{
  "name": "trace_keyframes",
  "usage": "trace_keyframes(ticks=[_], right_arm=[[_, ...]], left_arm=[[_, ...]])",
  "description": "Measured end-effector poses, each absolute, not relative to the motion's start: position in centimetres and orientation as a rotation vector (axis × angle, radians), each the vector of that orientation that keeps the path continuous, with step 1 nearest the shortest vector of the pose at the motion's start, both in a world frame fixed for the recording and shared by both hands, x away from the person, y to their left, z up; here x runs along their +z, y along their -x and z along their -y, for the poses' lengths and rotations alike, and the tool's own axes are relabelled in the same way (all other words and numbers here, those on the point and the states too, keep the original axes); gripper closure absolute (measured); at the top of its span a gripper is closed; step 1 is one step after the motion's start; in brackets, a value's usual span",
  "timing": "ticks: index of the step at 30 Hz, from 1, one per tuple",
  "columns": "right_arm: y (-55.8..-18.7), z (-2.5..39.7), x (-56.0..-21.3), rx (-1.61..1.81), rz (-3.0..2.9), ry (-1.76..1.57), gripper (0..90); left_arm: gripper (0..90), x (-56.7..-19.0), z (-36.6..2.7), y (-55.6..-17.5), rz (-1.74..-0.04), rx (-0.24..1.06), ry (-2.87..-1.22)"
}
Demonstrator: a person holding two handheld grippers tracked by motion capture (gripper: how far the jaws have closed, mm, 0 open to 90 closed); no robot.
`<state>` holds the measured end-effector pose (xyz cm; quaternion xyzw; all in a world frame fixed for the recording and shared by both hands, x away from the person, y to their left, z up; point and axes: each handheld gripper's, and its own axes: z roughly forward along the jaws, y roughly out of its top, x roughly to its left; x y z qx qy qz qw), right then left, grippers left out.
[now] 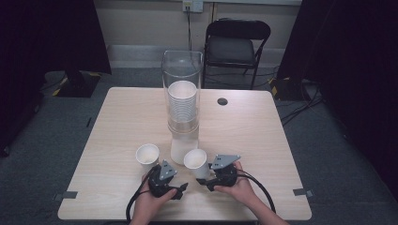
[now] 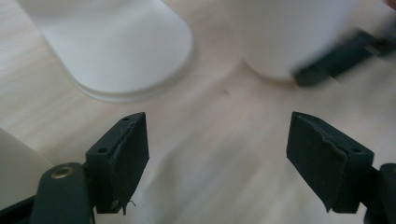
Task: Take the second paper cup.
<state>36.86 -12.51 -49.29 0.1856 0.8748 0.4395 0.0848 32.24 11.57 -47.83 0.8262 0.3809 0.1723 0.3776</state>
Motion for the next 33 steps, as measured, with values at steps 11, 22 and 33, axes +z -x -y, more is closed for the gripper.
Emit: trace_keyframes(ticks=[11, 22, 33], right_arm=[[-36.6, 12.4, -49.6, 1.239, -2.65, -0.533, 31.1], [-36.9, 13.7, -49.0, 1.176, -2.661, -0.608, 17.8], [-37.0, 17.0, -48.4, 1.171, -2.632, -0.695, 14.6]], left_arm=[[21.2, -48.3, -10.1, -33.4, -0.997, 0.449, -2.087], [20.8, -48.7, -10.6, -32.9, -0.929, 0.394, -2.187], [20.4, -49.1, -11.6, -31.8, -0.879, 0.319, -2.22]])
